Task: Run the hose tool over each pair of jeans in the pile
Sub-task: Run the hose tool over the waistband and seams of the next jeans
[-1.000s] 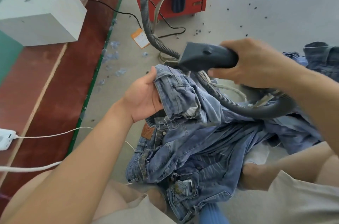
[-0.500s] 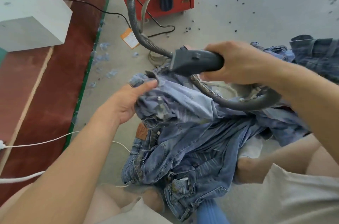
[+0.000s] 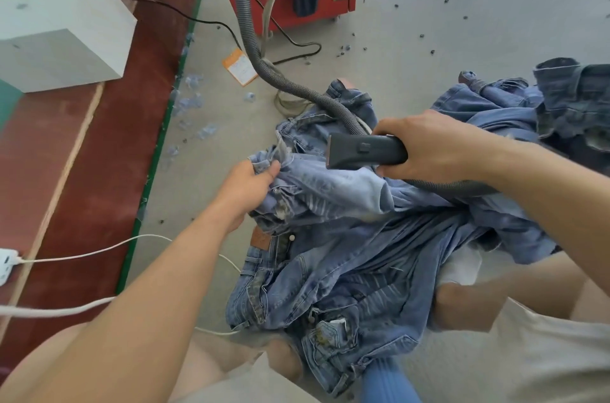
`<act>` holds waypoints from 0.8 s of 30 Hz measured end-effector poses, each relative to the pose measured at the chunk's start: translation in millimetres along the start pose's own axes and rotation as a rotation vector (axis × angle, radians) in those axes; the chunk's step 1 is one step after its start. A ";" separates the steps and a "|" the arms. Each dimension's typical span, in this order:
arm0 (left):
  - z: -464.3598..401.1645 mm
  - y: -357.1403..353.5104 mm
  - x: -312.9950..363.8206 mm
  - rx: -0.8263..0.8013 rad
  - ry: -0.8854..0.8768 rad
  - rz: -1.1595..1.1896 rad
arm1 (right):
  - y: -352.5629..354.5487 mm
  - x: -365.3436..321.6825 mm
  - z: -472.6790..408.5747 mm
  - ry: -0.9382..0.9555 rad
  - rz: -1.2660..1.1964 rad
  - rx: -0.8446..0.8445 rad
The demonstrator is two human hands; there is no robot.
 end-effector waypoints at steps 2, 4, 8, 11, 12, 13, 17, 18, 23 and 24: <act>-0.7 -7.2 3.1 -0.002 0.084 0.273 | -1.3 1.7 -1.6 -0.022 0.033 0.056; 0.9 -13.7 8.8 -0.003 0.138 0.487 | -1.1 4.1 -3.6 -0.055 0.033 0.126; 7.0 -34.0 6.9 -0.106 0.304 0.600 | 1.3 2.4 -3.7 -0.082 -0.010 0.204; 14.9 -42.7 4.0 -0.291 0.387 0.565 | 6.2 3.3 -2.8 -0.071 -0.054 0.215; 18.8 -42.5 4.1 -0.380 0.368 0.493 | 7.8 4.2 -2.4 -0.068 -0.064 0.216; 22.5 -42.3 3.2 -0.467 0.332 0.395 | 9.0 5.3 -2.2 -0.066 -0.070 0.215; 24.2 -44.4 -5.0 -0.483 0.241 0.165 | 13.6 6.4 -1.9 -0.041 -0.065 0.195; 23.2 -44.0 -5.2 -0.426 0.253 0.189 | 14.9 6.0 -1.6 -0.027 -0.059 0.186; 21.2 -44.6 -3.8 -0.333 0.304 0.384 | 15.3 4.8 4.6 0.017 -0.037 0.120; 25.1 -47.5 -4.3 -0.395 0.350 0.446 | 13.9 4.6 6.3 0.023 -0.029 0.100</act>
Point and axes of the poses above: each hand's wrist, its own z-axis away from the middle knuckle, its own y-axis out of the back of the hand, x = y × z, the point moved 7 cm from there along -z, towards the middle knuckle, and after that the axes turned 6 degrees about x, right-handed, at the moved point
